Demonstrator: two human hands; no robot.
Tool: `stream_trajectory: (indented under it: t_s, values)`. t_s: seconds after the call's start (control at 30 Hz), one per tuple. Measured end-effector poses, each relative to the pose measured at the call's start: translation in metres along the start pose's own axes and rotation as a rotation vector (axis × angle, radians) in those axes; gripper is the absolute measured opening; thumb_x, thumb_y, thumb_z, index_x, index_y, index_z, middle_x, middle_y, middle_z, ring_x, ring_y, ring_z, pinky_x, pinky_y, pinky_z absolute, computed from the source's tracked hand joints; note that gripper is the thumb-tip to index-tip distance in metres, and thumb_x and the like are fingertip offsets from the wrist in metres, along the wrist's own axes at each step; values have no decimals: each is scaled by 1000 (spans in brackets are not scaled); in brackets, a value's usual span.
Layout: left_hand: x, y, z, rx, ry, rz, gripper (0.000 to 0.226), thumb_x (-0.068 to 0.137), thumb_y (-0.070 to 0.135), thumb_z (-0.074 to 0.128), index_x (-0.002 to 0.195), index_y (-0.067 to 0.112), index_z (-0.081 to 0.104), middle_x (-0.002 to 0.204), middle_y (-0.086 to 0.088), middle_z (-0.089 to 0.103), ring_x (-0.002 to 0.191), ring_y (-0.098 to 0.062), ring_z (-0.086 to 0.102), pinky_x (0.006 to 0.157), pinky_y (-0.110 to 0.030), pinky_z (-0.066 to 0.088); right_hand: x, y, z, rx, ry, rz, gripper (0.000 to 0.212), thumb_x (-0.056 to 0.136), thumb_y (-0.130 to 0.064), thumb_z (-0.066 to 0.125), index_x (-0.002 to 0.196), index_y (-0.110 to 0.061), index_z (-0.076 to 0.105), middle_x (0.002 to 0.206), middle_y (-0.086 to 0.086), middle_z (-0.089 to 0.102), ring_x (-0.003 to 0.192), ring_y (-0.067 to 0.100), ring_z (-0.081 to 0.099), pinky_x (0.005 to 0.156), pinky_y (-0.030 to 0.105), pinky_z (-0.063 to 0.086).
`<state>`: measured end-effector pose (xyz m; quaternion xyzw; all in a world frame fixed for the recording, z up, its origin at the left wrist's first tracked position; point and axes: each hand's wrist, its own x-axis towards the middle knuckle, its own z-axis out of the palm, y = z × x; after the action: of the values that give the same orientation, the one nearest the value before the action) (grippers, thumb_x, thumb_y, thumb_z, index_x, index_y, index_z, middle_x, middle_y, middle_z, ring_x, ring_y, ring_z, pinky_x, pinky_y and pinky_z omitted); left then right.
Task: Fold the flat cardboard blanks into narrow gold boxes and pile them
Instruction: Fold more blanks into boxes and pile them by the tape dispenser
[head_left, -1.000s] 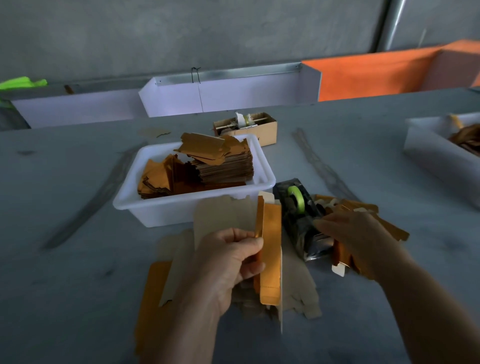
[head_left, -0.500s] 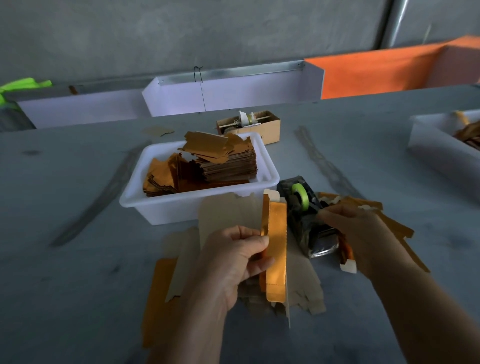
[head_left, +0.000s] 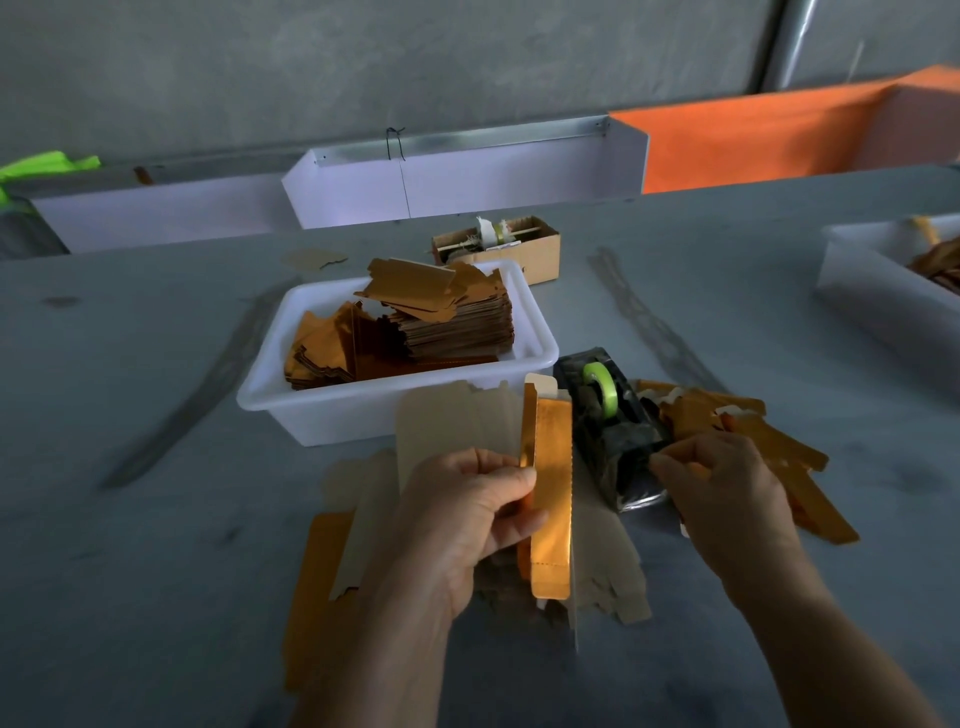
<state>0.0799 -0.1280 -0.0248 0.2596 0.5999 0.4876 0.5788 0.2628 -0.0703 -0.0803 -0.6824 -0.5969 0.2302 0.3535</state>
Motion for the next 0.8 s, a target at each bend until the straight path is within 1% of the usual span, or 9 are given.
stream_trajectory:
  t_s: [0.07,0.17,0.3,0.37,0.43,0.5,0.6,0.7,0.8]
  values:
    - [0,0,0,-1,0,-1,7,82,-2,65,79,2,60,87,-15,68,63,-17,68,50,-20,53,-3,2,3,-24,42,-24,14,87,-18,62,76,-13,68,103,1,51,82,14,51,58,20,33]
    - [1,-1,-2,9,-6,1,5,82,-1,65,81,1,61,88,-17,68,63,-18,68,50,-19,53,-9,2,7,4,75,-52,14,88,-14,60,77,-12,67,102,-1,49,86,14,49,68,25,36]
    - [2,0,-1,0,-2,-3,7,81,-2,66,80,1,60,90,-18,68,62,-18,68,49,-19,52,-10,-1,5,-55,92,-136,14,87,-7,59,74,-7,65,100,4,51,84,17,49,62,20,36]
    - [2,0,0,-3,7,-6,7,81,-2,66,79,2,61,84,-15,68,57,-16,68,48,-19,52,-7,-8,5,-218,119,-200,14,85,-2,58,73,-1,65,99,11,53,87,26,49,71,32,42]
    - [1,0,1,-7,11,-10,8,81,-3,67,78,2,61,84,-15,68,57,-15,68,48,-19,52,-6,-13,5,-339,125,-204,10,83,1,57,76,3,64,99,15,53,92,32,49,79,39,43]
    - [0,1,1,-6,16,-11,8,81,-2,67,78,3,61,84,-14,68,57,-15,68,48,-19,52,-4,-16,5,-383,108,-201,9,85,-1,56,81,1,65,103,13,53,96,30,48,81,36,41]
    - [-3,3,1,6,17,-3,9,82,-2,67,78,4,61,82,-11,67,57,-14,67,50,-20,54,-1,-14,2,-344,96,-200,13,86,-2,55,79,1,65,106,12,53,99,30,49,79,32,42]
    - [-8,2,4,182,-18,64,9,85,4,67,78,9,63,81,-6,66,53,-7,64,53,-18,54,-4,-7,1,-270,109,-305,11,80,5,61,72,1,66,95,13,57,91,32,53,73,34,44]
    - [-9,3,11,407,-56,179,4,87,17,66,84,19,64,77,4,65,46,2,57,50,-13,47,-7,1,-2,-102,115,-299,11,78,3,68,69,-2,68,94,2,51,81,19,50,61,16,33]
